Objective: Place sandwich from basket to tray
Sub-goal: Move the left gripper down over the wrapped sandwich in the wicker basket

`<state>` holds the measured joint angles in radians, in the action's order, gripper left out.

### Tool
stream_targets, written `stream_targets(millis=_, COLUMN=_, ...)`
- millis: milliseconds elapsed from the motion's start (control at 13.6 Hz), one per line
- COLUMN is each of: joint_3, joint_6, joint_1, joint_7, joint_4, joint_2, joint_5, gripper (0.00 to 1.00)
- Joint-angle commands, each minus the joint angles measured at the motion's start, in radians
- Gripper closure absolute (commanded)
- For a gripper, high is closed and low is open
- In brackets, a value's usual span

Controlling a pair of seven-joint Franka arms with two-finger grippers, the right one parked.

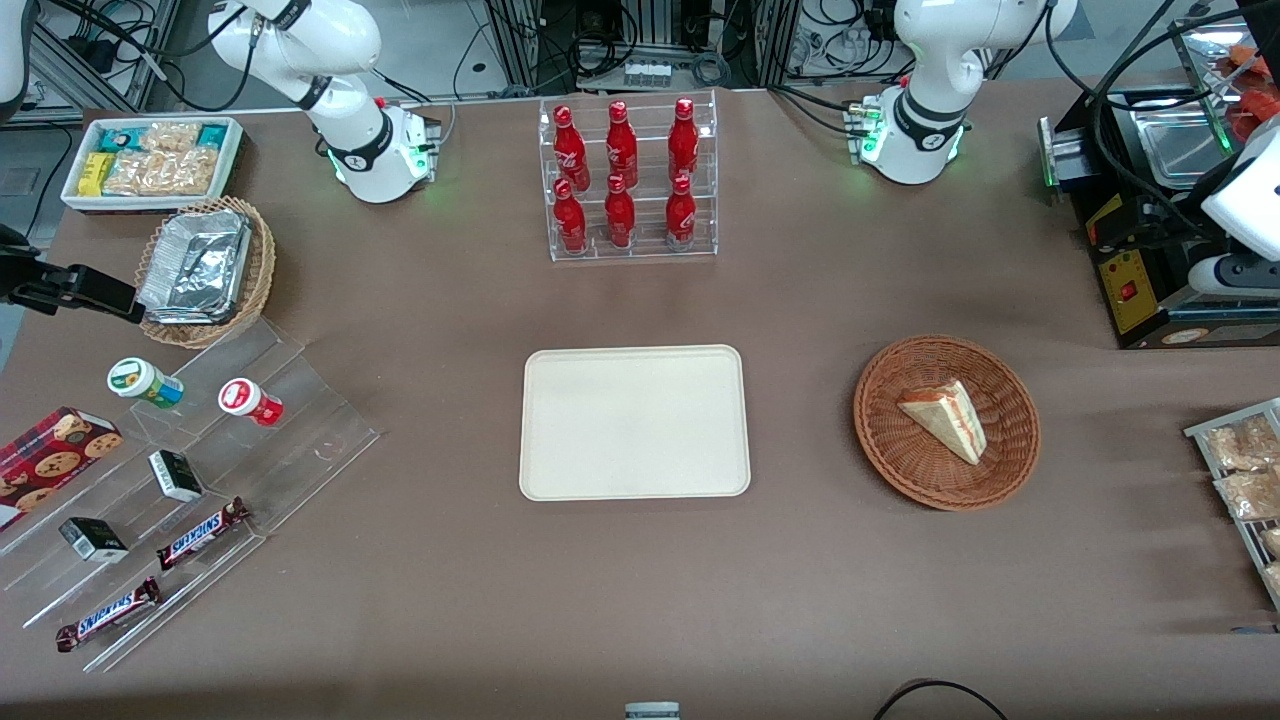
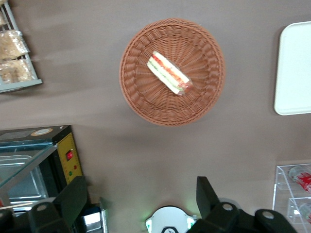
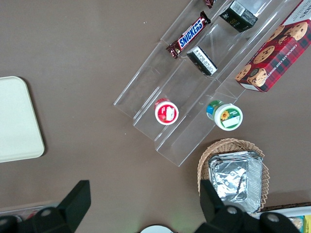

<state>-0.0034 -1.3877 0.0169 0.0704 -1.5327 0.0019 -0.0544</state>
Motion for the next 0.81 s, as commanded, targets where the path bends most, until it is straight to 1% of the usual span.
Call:
stream_targets(millis=0, joint_3=-0.004, joint_6=-0.002, joint_1=-0.003, joint_7=0.006, joint_4=0.02, joint_2=0.015, joint_5=-0.019, gripper=0.0)
stream_targets(millis=147, joint_3=-0.003, joint_6=-0.025, joint_1=0.005, joint_7=0.005, joint_4=0.014, joint_2=0.042, joint_5=-0.027, gripper=0.0)
stream_targets(millis=295, joint_3=-0.004, joint_6=-0.086, joint_1=0.009, joint_7=-0.017, joint_4=-0.047, joint_2=0.066, joint_5=-0.048, gripper=0.0)
stream_targets(millis=442, joint_3=-0.003, joint_6=-0.247, joint_1=0.009, joint_7=-0.136, joint_4=-0.207, joint_2=0.047, joint_5=-0.051, gripper=0.0)
stream_targets(millis=589, joint_3=-0.001, joint_6=-0.394, joint_1=0.008, joint_7=-0.2, joint_4=-0.346, joint_2=0.021, joint_5=-0.05, gripper=0.0)
stream_targets(millis=737, joint_3=-0.004, joint_6=-0.544, joint_1=0.009, joint_7=-0.395, joint_4=-0.456, joint_2=0.024, joint_5=-0.041, gripper=0.0)
